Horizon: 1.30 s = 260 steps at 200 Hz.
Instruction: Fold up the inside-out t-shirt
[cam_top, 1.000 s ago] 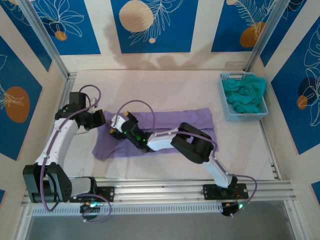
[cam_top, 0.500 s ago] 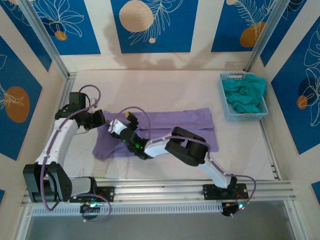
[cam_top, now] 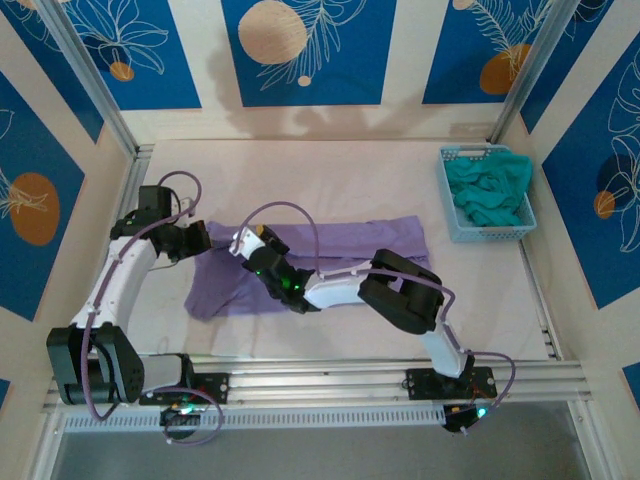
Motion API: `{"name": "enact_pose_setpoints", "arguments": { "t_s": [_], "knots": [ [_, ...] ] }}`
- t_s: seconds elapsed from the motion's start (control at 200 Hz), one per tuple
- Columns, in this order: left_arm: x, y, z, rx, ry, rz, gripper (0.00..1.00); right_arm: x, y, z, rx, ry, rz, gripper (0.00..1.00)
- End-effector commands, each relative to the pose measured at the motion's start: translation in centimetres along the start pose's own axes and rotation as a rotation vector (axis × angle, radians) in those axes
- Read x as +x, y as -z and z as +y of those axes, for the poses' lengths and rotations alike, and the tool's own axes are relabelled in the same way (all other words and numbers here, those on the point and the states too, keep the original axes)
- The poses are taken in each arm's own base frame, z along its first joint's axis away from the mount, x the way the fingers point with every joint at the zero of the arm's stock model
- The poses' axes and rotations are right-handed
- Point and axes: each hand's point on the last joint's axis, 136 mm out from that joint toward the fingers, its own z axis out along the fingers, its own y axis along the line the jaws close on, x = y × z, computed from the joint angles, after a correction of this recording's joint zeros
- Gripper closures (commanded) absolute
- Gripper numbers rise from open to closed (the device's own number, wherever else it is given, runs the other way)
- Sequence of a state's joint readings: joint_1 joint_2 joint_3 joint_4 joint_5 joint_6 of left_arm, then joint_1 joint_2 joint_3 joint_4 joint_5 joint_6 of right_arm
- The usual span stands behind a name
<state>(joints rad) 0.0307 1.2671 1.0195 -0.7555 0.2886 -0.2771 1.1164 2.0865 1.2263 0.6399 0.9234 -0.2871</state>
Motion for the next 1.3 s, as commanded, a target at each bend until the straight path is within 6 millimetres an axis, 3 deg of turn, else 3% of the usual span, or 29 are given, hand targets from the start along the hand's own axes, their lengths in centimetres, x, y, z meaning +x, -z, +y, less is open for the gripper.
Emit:
{"name": "enact_pose_setpoints", "arguments": {
  "t_s": [0.0,0.145,0.38,0.49,0.62,0.7,0.815,0.95,1.06,1.18,1.295],
  "knots": [
    [0.7,-0.4,0.6,-0.008,-0.009,0.033,1.00,0.3,1.0,0.4,-0.114,-0.030,0.046,0.82],
    [1.1,-0.3,1.2,-0.038,-0.003,0.045,1.00,1.7,2.0,1.7,-0.270,-0.033,0.111,0.94],
    [2.6,0.2,1.8,-0.069,0.017,0.066,1.00,4.8,4.7,4.5,-0.502,-0.066,0.233,0.97],
    [3.9,0.2,2.0,-0.064,0.036,0.081,0.86,6.2,6.6,5.8,-0.610,-0.099,0.284,0.94],
    [4.3,0.8,2.8,-0.114,0.039,0.061,0.69,7.5,9.4,7.4,-0.758,-0.094,0.349,0.80],
    [3.6,1.3,3.1,-0.139,0.043,0.019,0.60,7.8,10.5,6.9,-0.782,-0.086,0.372,0.66],
    [2.1,0.9,2.4,-0.099,0.064,-0.040,0.47,6.4,11.8,5.5,-0.840,-0.151,0.351,0.52],
    [0.4,-0.6,2.3,-0.077,0.142,-0.113,0.34,4.7,10.9,3.2,-0.826,-0.302,0.316,0.50],
    [-0.7,-2.1,4.3,-0.153,0.193,-0.173,0.22,5.1,9.0,1.4,-0.739,-0.430,0.371,0.50],
    [-0.9,-4.6,5.4,-0.190,0.191,-0.147,0.03,5.4,9.0,-0.1,-0.715,-0.497,0.389,0.48],
    [-0.4,-6.5,6.2,-0.234,0.144,-0.082,0.00,6.1,9.5,-1.4,-0.683,-0.508,0.391,0.46]
  ]
}}
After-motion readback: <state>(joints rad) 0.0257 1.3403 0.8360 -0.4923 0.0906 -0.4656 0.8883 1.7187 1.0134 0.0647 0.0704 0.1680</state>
